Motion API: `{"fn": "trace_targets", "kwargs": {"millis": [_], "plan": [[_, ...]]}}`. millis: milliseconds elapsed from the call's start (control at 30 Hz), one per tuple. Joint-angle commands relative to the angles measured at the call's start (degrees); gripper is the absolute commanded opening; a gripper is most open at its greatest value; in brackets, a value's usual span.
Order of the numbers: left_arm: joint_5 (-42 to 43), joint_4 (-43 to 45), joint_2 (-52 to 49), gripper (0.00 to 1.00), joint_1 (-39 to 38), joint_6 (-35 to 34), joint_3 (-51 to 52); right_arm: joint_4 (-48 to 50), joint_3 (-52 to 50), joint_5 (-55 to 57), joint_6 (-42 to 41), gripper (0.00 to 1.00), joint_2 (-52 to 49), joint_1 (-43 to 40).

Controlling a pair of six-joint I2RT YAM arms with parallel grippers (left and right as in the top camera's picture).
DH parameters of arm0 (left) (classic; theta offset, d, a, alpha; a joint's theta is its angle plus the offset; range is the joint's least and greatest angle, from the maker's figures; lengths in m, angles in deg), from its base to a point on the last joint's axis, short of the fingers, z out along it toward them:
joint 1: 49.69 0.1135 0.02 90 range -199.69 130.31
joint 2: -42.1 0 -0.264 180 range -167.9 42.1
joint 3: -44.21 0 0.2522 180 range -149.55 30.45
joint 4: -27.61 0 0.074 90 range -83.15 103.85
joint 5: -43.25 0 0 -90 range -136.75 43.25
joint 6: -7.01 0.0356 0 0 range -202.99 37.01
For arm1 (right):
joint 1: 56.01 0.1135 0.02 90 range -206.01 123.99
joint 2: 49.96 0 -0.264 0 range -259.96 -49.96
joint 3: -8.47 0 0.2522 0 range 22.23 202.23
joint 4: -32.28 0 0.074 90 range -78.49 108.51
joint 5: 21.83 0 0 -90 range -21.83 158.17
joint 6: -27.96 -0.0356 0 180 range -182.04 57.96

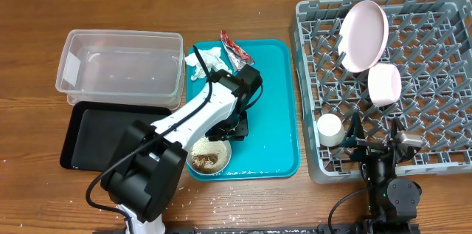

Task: Sort waste into correct bins and load items into the dishwasher
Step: 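Carry the scrap bowl to the black tray and tip it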

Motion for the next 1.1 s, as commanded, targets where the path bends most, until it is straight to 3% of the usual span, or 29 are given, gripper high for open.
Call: {"fn": "trace_targets", "kwargs": {"millis": [0, 100, 233, 467, 600, 733, 933, 1067], "plan": [[-0.1, 0.8, 0.0, 0.32, -0.8, 1.6, 1.0, 0.2, -0.6, -0.3, -0.2, 1.0, 0.7, -0.2], [-1.7, 3.0, 0.0, 0.15, -1.7, 4.0, 1.0, 0.2, -0.6, -0.3, -0.2, 1.0, 0.7, -0.2], [-6.3, 4.2, 0.0, 0.19, -2.9, 5.3, 1.0, 0.2, -0.6, -0.3, -0.2, 1.0, 0.7, -0.2], [-6.8, 8.1, 0.0, 0.19, -3.1, 8.2, 3.0, 0.2, -0.6, -0.3, -0.2, 1.0, 0.7, -0.2], [-7.2, 9.6, 0.0, 0.04, -3.1, 8.2, 4.6, 0.2, -0.6, -0.3, -0.2, 1.0, 0.7, -0.2], [-6.7, 6.1, 1.4, 0.04, -3.1, 5.1, 1.9, 0.2, -0.6, -0.3, -0.2, 1.0, 0.7, -0.2], [-5.2, 0.6, 13.6, 0.04, -1.4, 3.2, -0.7, 0.2, -0.6, -0.3, -0.2, 1.0, 0.7, -0.2], [-3.7, -3.2, 21.3, 0.04, 4.2, 3.3, -0.5, 0.2, -0.6, -0.3, -0.2, 1.0, 0.7, -0.2]]}}
